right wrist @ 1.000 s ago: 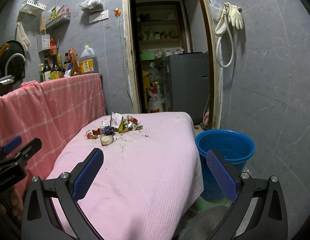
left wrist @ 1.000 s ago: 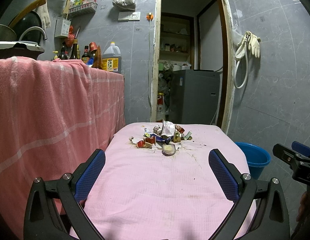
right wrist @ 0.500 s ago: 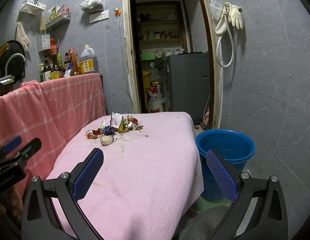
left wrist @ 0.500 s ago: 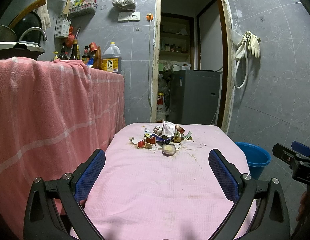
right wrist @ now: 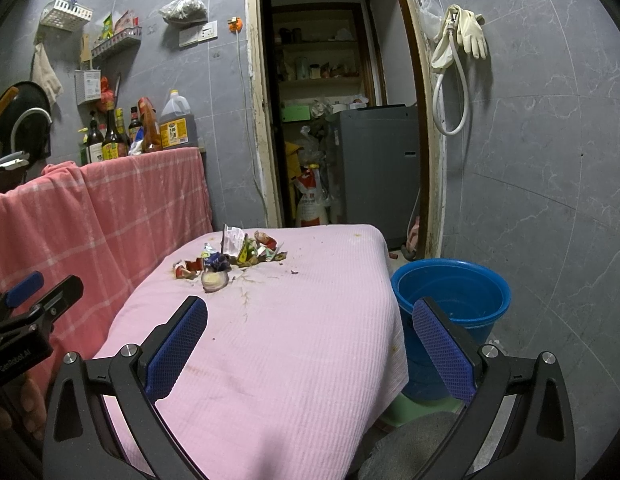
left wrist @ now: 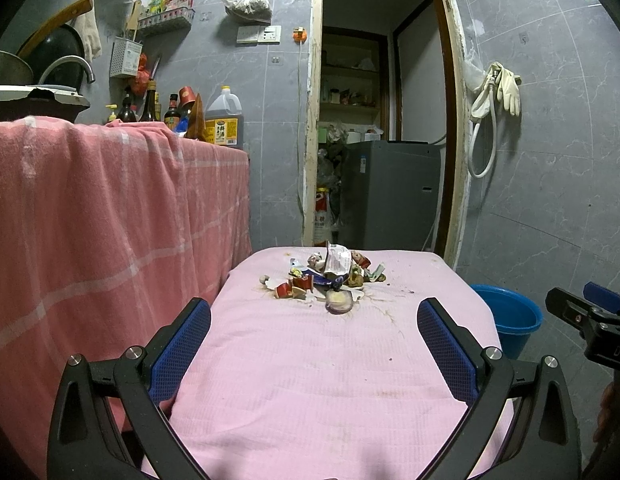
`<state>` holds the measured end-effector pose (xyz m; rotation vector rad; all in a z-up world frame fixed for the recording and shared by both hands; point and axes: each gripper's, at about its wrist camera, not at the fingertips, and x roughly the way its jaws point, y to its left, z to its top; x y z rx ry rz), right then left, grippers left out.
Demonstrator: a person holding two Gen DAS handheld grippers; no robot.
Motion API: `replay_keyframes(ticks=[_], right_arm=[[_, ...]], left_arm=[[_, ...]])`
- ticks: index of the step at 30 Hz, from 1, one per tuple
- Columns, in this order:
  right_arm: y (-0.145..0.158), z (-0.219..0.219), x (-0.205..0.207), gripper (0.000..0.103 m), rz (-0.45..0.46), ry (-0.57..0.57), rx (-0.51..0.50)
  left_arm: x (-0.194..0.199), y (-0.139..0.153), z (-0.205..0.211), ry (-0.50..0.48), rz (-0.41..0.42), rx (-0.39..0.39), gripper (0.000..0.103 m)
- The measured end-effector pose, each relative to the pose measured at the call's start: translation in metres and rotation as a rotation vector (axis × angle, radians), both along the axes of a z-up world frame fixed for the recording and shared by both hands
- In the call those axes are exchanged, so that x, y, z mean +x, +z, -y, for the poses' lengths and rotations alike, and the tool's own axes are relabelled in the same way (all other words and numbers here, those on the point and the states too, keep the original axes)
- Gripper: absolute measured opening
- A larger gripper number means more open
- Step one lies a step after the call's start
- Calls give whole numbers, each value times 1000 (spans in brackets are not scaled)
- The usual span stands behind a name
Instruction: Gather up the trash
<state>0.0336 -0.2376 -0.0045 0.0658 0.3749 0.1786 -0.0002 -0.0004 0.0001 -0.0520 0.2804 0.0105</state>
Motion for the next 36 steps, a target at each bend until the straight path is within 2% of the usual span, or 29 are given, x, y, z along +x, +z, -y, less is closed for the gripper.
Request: replay_keyframes(ticks=[17, 36], right_arm=[[0, -3, 8, 103, 23, 15, -10], [34, -8, 69, 103, 145, 60, -4]], left_arm=[[3, 4, -5, 16, -2, 2, 101], [67, 21, -15, 72, 41, 22, 101]])
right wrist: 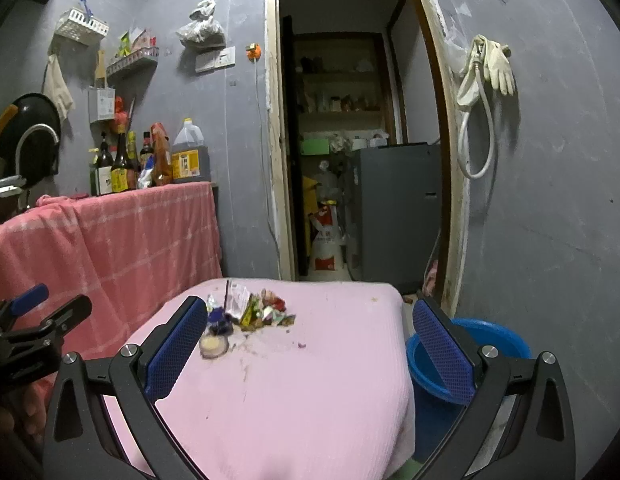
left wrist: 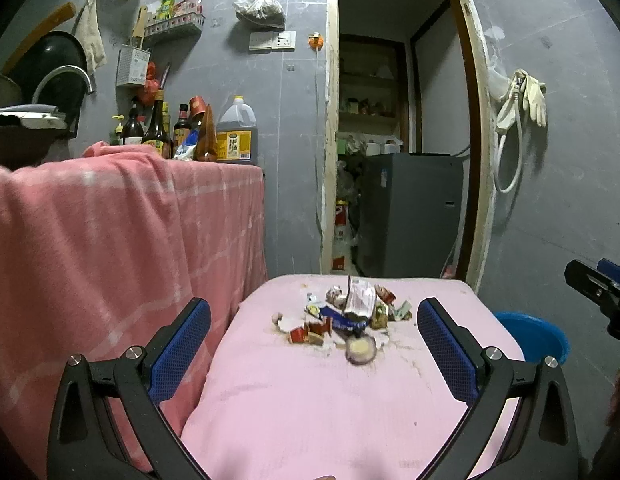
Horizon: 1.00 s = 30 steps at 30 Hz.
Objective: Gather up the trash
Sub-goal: 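Lower the left gripper onto the red wrapper while the right gripper grasps a peanut shell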
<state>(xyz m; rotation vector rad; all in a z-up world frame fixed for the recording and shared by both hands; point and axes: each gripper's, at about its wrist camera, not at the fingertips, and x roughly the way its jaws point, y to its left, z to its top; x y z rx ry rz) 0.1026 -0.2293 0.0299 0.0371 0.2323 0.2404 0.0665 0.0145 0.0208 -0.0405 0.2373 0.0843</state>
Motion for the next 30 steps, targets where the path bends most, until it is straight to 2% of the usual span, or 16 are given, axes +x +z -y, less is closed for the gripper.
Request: replay_keyframes(ticks=[10, 19, 25, 27, 30], right_arm=[[4, -14, 45, 103, 31, 39, -32], [-17, -29, 100, 103, -57, 104, -60], [-38, -43, 126, 103, -138, 146, -61], [-44, -46, 137, 103, -174, 160, -53], [-52, -54, 151, 95, -222, 185, -51]], left_arm=[[50, 0, -17, 34, -5, -32, 101], [104, -30, -31, 40, -166, -64, 101], [132, -49, -39, 15, -238, -74, 101], [141, -56, -41, 1, -273, -64, 96], [155, -67, -43, -20, -329, -68, 87]])
